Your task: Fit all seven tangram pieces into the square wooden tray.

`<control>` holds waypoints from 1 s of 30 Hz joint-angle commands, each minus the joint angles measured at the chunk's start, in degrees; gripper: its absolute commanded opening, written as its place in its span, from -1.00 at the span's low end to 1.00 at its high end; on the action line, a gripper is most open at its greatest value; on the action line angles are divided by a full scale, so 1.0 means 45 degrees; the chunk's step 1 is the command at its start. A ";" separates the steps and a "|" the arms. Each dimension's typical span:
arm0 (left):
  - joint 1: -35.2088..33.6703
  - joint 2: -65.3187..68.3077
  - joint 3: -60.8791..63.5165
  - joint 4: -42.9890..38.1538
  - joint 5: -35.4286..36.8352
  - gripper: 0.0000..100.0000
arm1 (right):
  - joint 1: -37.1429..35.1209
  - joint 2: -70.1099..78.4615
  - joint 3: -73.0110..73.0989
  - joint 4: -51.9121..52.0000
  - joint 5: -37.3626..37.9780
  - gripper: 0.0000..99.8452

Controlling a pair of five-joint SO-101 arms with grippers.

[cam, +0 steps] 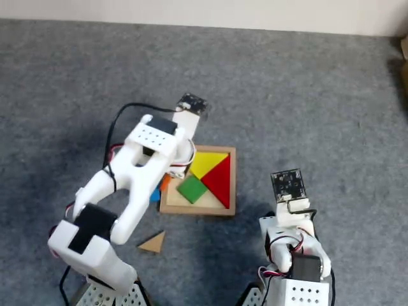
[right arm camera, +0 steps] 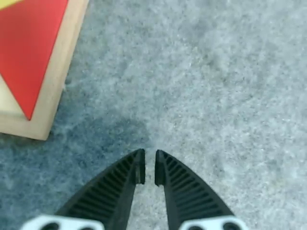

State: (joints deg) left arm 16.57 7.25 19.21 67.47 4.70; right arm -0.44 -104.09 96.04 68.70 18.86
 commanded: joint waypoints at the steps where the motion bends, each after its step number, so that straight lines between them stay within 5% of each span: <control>1: 0.0205 0.0068 -0.0791 0.0098 0.0137 -0.82 | 0.0147 -0.0147 0.1123 0.0107 0.0117 -0.90; 7: 0.0244 0.0029 -0.0908 0.0527 0.0156 -0.57 | 0.0147 -0.0147 0.1123 0.0107 0.0117 -0.90; 19: 0.1573 0.0107 -0.1670 0.1172 0.0156 -0.58 | 0.0166 -0.0147 0.1123 0.0107 0.0117 -0.90; 30: 0.0537 0.0147 -0.1651 0.1016 0.0137 -0.58 | 0.0166 -0.0147 0.1123 0.0107 0.0117 -0.90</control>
State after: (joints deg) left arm 21.49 8.31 13.85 72.40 4.97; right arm -0.44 -104.09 96.04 68.70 18.86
